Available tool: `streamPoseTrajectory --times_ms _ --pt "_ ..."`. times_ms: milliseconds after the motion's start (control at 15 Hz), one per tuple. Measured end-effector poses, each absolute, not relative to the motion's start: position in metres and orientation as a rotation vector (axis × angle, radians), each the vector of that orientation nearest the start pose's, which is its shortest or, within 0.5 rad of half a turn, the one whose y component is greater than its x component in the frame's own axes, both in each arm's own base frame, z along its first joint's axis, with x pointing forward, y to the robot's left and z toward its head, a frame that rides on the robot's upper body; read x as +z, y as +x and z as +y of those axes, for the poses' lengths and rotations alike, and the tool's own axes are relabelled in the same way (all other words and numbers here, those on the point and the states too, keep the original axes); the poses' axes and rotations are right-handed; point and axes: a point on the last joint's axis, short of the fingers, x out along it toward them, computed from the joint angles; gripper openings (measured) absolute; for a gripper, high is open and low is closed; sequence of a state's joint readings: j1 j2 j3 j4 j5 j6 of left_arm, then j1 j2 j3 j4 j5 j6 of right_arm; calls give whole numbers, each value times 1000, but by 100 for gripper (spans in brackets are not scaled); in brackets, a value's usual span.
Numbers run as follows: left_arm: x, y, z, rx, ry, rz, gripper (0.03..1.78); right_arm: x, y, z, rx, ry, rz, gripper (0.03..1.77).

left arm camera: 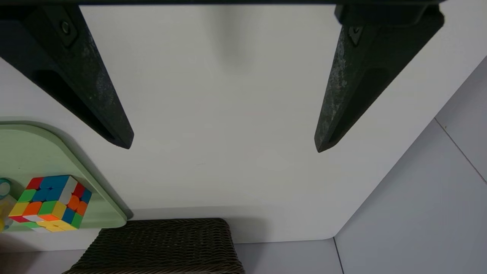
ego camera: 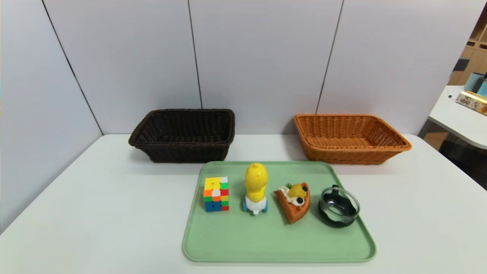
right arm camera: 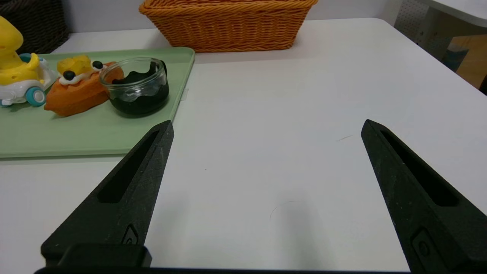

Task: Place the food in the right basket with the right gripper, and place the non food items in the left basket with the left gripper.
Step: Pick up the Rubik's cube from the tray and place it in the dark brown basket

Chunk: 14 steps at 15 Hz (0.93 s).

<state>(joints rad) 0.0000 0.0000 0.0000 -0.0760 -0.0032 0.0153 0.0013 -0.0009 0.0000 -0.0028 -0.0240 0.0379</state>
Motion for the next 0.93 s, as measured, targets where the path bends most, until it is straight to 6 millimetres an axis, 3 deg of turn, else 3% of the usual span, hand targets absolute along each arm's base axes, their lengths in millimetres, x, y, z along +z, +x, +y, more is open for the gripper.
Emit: streamPoseTrajectory --times_ms 933 --pt "83 -23 0 -3 16 -76 169 76 -23 -1 -22 35 -4 170"
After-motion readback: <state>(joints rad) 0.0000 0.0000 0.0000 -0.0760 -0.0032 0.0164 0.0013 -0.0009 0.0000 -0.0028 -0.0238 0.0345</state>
